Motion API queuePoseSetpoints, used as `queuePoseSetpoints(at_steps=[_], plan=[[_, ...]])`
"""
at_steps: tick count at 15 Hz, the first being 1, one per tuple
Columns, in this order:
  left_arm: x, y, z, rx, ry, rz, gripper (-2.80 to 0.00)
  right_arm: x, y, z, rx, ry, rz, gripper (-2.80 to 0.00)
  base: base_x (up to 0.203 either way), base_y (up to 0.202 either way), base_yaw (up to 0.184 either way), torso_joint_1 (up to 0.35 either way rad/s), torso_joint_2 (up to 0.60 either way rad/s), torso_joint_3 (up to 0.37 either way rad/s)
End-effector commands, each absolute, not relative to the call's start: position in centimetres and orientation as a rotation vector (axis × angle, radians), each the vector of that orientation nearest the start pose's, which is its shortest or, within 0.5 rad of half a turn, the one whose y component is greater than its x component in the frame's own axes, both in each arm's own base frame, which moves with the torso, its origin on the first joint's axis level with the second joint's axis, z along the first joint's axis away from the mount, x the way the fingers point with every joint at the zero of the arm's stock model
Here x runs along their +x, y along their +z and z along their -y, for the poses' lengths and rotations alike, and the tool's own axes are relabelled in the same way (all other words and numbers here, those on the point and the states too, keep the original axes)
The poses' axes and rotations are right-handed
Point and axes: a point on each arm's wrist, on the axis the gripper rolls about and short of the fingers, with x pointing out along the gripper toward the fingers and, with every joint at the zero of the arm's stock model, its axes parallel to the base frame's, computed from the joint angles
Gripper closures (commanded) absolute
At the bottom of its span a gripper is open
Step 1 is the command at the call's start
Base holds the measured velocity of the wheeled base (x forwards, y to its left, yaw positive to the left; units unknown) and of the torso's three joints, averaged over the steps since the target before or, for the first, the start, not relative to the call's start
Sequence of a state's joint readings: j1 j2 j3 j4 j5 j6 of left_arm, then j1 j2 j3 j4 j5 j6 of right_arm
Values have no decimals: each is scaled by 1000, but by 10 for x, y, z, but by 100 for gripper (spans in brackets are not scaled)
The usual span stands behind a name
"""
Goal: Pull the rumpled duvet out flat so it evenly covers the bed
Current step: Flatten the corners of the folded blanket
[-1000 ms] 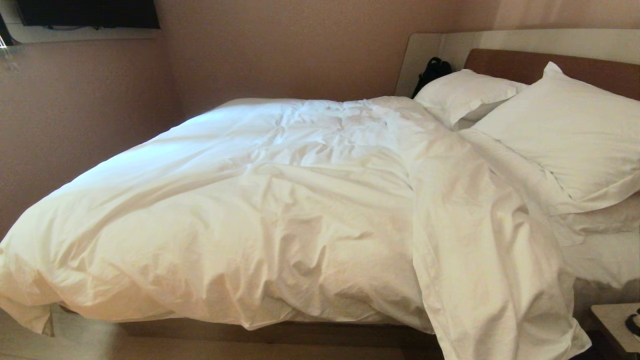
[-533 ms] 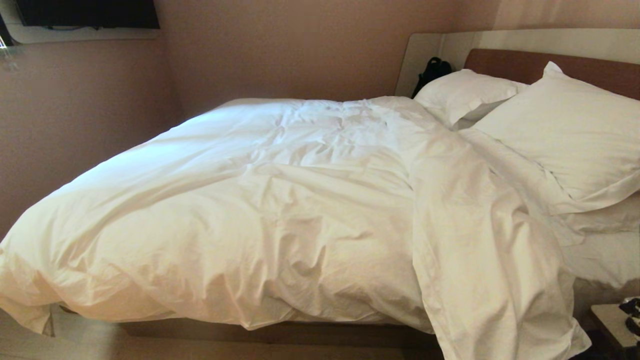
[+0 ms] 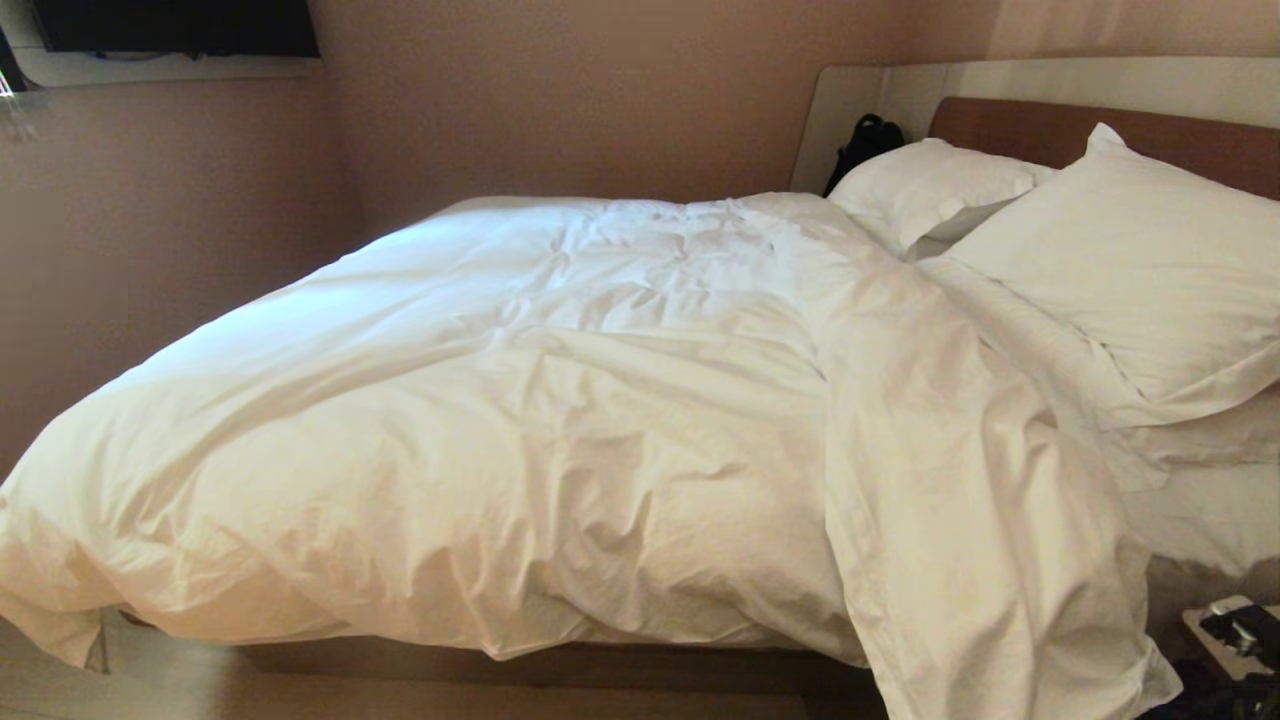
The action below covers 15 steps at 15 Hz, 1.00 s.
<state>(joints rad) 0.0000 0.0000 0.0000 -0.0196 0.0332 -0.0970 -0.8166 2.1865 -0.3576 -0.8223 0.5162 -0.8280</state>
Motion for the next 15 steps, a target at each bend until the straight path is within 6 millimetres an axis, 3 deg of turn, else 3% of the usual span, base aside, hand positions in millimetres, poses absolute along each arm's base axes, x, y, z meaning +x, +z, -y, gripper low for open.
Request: queuePoseSetpoints(at_steps=[1, 9, 10, 11, 15], plan=[[-23, 78, -1, -98, 33, 22, 0, 194, -27, 182, -255, 43, -732, -280, 0, 0, 0, 0, 0, 0], [-23, 78, -1, -98, 33, 22, 0, 199, -36, 182, -255, 58, -724, -280, 0, 0, 0, 0, 0, 0], [-23, 78, -1, -99, 33, 22, 0, 199, -36, 183, -255, 61, -719, -166, 0, 0, 0, 0, 0, 0], [-23, 78, -1, -100, 33, 22, 0, 199, -40, 183, -254, 60, -714, 0, 0, 0, 0, 0, 0, 0], [-23, 78, -1, -98, 33, 22, 0, 199, -43, 179, -254, 73, -701, 0, 0, 0, 0, 0, 0, 0]])
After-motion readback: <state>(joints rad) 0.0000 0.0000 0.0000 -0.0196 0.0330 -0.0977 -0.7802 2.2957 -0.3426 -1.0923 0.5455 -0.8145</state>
